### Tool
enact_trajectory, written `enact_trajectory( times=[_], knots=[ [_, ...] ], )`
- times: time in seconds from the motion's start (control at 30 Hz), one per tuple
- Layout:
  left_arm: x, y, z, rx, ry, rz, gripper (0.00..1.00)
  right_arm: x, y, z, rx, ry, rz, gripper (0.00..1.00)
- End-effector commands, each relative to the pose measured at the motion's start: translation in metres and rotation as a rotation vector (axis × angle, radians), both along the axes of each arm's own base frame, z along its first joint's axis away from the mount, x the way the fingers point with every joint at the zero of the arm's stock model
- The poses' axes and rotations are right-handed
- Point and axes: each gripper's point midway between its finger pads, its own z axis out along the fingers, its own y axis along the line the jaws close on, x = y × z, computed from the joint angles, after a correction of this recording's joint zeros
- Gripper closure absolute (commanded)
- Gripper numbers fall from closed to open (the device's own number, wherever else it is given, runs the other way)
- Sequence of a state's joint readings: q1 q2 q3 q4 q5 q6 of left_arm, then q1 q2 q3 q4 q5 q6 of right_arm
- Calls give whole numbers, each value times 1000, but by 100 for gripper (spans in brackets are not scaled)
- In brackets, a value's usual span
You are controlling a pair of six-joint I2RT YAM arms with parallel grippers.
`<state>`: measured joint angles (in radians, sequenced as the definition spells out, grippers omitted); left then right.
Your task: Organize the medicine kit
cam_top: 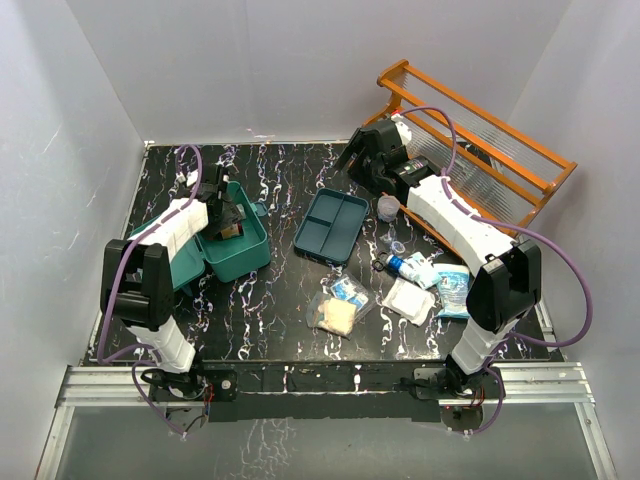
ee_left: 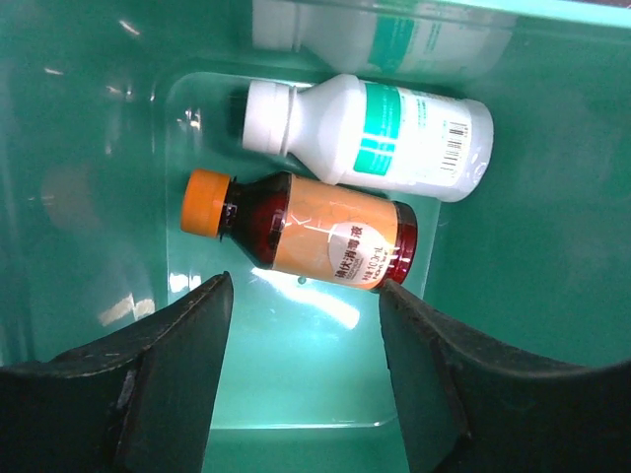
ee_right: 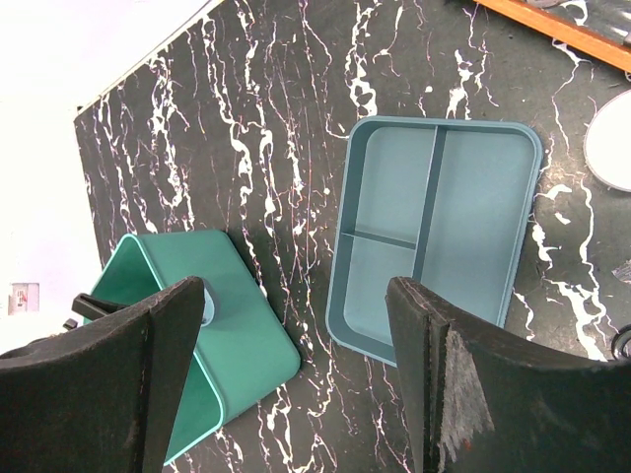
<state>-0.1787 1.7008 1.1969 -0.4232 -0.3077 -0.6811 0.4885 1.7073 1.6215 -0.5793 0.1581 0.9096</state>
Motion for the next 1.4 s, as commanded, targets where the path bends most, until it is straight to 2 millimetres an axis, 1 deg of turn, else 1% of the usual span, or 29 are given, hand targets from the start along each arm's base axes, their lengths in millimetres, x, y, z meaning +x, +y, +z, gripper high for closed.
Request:
enact_trajectory(
  times=[0.0,0.13,0.23,0.3,0.47,0.67,0.77,0.83,0.93,1.1,1.2,1.27,1.37],
  knots=[
    [-2,7,4,29,2,41,38,8,-1,20,18,-64,-6,27],
    [6,-4,-4,-22,-2,22,37,7,0,21,19,-64,-3,27],
    [9,-9,-11,-50,15,26,37,7,-2,22,17,-67,-7,27],
    [10,-11,-15,-63,20,33,40,7,-2,22,17,-68,-8,27],
    [16,-18,-16,-116,5,78,49,5,-2,22,16,-65,-4,27],
    [23,-27,-22,-177,-11,105,53,5,-1,21,15,-63,5,27],
    [31,-30,-19,-191,-40,101,54,4,-1,21,10,-64,8,27],
    [33,-29,-16,-186,-52,107,55,3,-2,23,7,-72,9,27],
    [34,-27,-6,-183,-84,96,53,2,-5,23,-4,-78,5,27],
    [34,-35,22,-217,-160,13,47,1,-8,24,-16,-88,5,27],
    [28,-34,35,-201,-180,-23,47,-1,-9,24,-13,-89,6,27],
    [21,-28,41,-173,-177,-28,47,-2,-9,23,-16,-88,5,27],
    [13,-22,59,-136,-197,-53,46,-5,-11,22,-17,-82,6,26]
  ],
)
